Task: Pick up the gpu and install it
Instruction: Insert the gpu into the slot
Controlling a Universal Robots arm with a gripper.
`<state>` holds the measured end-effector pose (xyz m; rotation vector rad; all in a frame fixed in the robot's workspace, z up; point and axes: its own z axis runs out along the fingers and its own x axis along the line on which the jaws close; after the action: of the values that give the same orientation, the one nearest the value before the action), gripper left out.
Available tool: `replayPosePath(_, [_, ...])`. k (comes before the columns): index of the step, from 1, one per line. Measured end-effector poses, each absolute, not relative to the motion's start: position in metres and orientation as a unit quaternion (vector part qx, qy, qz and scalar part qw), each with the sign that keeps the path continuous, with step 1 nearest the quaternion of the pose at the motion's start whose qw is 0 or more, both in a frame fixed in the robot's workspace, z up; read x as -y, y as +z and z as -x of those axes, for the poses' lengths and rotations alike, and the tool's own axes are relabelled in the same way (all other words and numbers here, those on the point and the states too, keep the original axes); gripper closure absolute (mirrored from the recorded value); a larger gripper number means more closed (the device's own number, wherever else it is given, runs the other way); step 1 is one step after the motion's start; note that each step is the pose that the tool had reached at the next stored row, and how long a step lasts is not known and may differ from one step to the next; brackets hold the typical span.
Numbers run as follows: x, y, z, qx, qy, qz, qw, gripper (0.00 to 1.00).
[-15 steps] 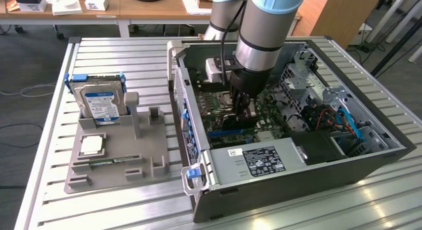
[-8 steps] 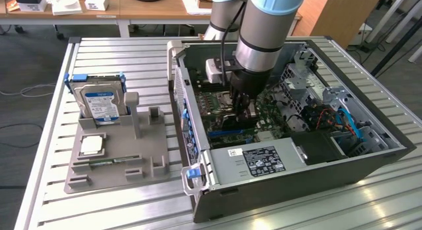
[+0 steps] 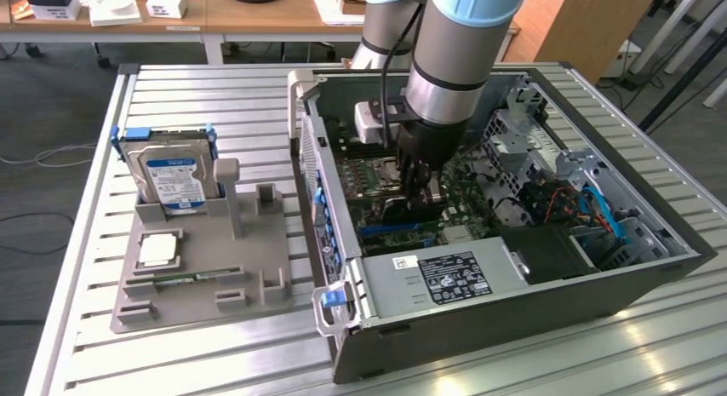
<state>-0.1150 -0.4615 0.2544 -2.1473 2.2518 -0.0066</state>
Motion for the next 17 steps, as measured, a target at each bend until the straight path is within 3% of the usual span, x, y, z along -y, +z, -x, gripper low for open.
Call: replayPosePath(17, [0.4615, 0.2521, 0.1149, -0.724, -0.002, 0.69, 0.015, 0.73])
